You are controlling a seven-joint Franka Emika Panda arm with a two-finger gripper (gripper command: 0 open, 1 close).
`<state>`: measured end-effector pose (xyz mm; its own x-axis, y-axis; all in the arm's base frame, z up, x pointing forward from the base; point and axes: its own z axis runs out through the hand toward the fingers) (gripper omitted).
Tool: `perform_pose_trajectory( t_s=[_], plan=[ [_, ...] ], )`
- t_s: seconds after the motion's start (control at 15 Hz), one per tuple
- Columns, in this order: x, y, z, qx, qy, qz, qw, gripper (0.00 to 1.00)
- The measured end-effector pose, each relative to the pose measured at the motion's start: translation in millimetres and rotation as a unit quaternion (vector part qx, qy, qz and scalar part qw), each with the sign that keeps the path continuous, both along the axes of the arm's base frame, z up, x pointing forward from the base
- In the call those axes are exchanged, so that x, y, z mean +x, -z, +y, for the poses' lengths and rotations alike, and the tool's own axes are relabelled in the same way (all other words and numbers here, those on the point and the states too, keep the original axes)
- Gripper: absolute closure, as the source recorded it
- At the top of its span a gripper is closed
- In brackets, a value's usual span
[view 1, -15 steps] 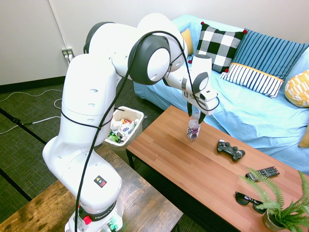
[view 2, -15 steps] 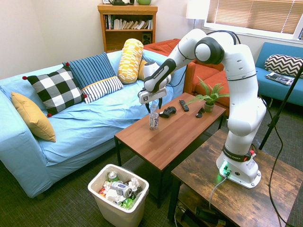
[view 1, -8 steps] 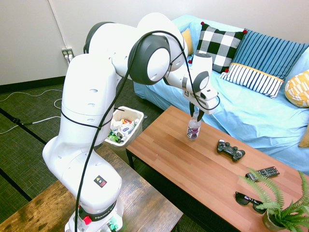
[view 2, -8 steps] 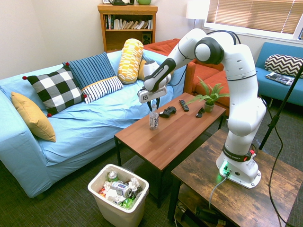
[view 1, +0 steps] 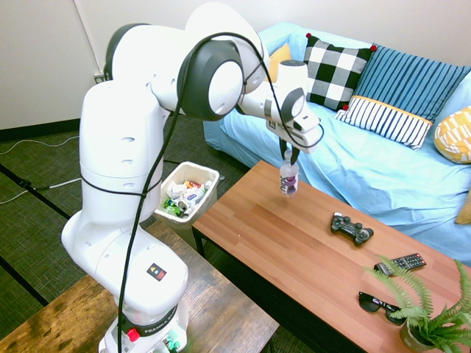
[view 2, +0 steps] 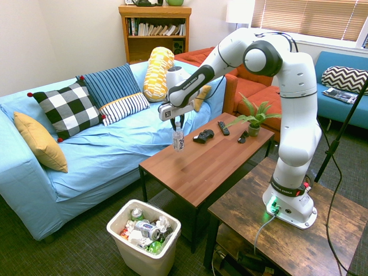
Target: Throw the bottle in the trash bin
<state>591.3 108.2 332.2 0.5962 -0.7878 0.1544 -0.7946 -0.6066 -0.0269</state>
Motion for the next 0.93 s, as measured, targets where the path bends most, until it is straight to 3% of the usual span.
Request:
perform_pose_trajectory(
  t_s=[0.2,0.47,0.73,0.93],
  plan=[
    [-34.4,-36.2,103.3,-0.016,-0.065,-0.025,0.997,1.00],
    [-82.7,-33.9,224.7,-0.042,-0.140,-0.029,0.989,1.00],
    [-124.6,34.5,330.8,-0.065,-0.209,-0.003,0.976,1.00],
    [-142.2,93.8,377.4,-0.075,-0.237,0.028,0.968,1.00]
  ],
)
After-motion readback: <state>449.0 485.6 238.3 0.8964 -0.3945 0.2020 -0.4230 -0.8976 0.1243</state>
